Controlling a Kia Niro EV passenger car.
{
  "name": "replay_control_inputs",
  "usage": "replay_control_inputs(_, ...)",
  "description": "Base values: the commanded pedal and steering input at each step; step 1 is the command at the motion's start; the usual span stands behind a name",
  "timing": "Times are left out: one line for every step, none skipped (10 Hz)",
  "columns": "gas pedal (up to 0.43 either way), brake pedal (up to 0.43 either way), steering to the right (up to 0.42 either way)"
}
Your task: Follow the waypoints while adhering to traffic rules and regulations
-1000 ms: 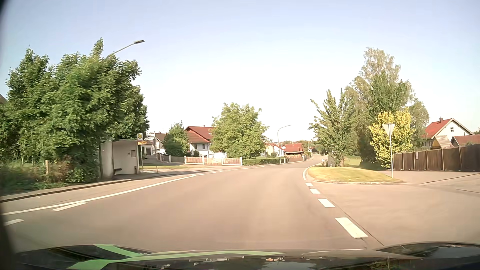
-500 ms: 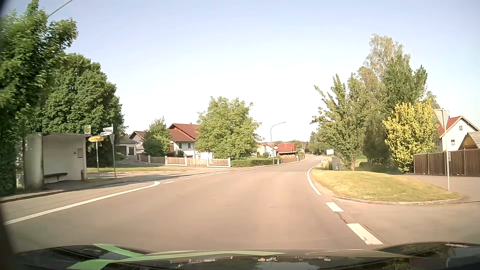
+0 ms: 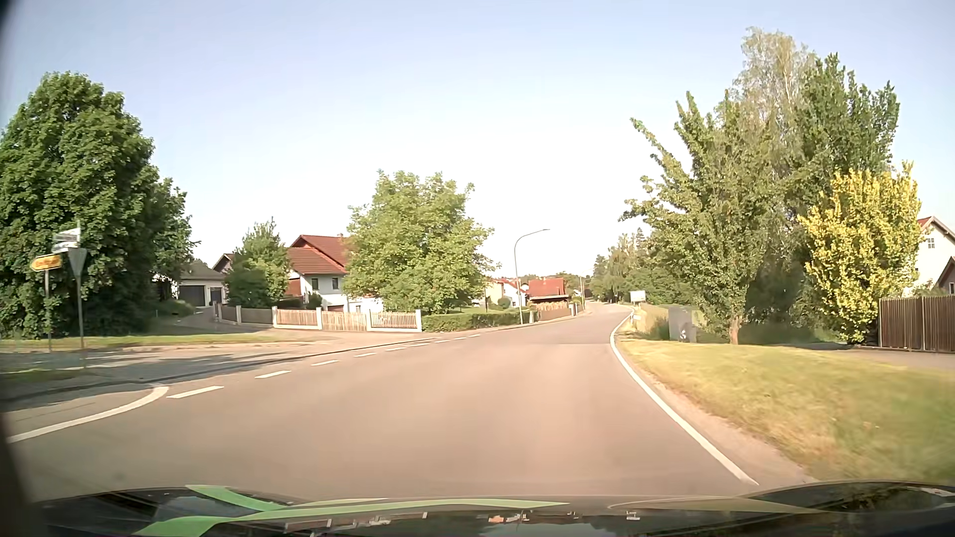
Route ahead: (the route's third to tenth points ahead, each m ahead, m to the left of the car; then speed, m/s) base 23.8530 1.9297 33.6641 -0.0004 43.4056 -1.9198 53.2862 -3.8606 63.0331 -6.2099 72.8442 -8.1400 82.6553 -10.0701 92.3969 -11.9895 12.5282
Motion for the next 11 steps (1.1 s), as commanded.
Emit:
replay_control_inputs(0.098, 0.0, 0.028)
replay_control_inputs(0.098, 0.0, 0.028)
replay_control_inputs(0.098, 0.0, 0.028)
replay_control_inputs(0.098, 0.0, 0.029)
replay_control_inputs(0.098, 0.0, 0.028)
replay_control_inputs(0.079, 0.0, 0.028)
replay_control_inputs(0.079, 0.0, 0.028)
replay_control_inputs(0.079, 0.0, 0.028)
replay_control_inputs(0.079, 0.0, 0.028)
replay_control_inputs(0.079, 0.0, 0.028)
replay_control_inputs(0.087, 0.0, 0.028)
